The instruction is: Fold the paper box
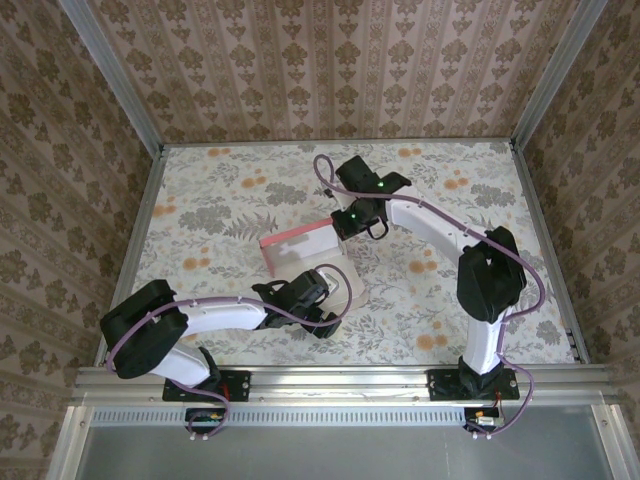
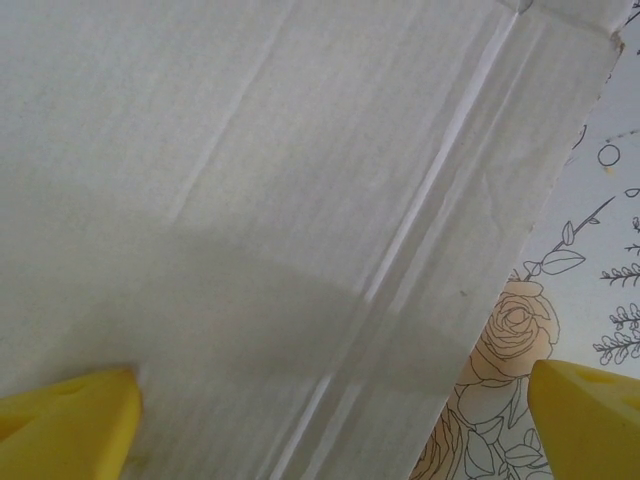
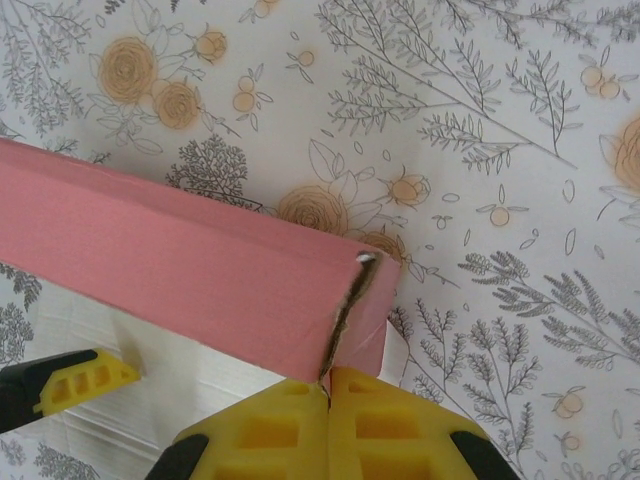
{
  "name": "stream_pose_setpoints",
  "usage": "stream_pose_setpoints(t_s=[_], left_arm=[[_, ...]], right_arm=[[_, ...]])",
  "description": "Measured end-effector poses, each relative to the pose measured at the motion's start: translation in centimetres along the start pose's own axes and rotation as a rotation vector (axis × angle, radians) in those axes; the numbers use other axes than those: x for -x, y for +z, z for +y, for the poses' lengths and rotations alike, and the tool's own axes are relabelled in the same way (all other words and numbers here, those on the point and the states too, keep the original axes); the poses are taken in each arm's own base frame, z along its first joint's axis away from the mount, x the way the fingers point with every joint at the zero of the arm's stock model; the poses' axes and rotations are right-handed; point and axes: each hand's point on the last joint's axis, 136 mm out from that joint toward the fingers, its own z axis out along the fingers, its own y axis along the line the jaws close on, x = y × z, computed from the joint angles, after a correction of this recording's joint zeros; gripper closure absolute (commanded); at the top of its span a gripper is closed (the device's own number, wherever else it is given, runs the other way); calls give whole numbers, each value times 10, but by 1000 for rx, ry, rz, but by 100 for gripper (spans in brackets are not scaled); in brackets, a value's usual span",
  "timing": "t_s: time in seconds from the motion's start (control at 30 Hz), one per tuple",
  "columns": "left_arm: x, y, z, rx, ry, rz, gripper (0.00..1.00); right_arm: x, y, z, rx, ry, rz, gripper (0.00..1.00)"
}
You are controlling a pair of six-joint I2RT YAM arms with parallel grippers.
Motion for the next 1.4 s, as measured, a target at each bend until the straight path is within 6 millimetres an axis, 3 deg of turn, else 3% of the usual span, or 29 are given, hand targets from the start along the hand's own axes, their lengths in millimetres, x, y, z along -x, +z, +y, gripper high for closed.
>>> stream_pose_setpoints(t_s=[0.47, 0.57, 0.8, 0.93, 1.1, 1.27, 1.4], left_arm=[[1, -9, -7, -39, -19, 6, 0], [16, -29, -13, -74, -28, -36, 0], [87, -118, -22, -156, -55, -276, 3], [103, -159, 0, -146, -115, -346, 7], [100, -183, 45, -73, -233, -354, 9], [91, -190, 89, -13, -362, -357, 9], [87, -174, 110, -32, -439, -350, 9]], right_arm=[[-26, -4, 2, -30, 54, -86, 97], [-30, -3, 6, -23, 46, -93, 97], [-27, -2, 11, -4, 24, -126, 96], [-26, -2, 18, 13, -27, -132, 96], [-18, 3, 37, 56, -110, -132, 96], [-11, 8, 53, 94, -178, -133, 96], [-2, 10, 67, 118, -212, -145, 95]])
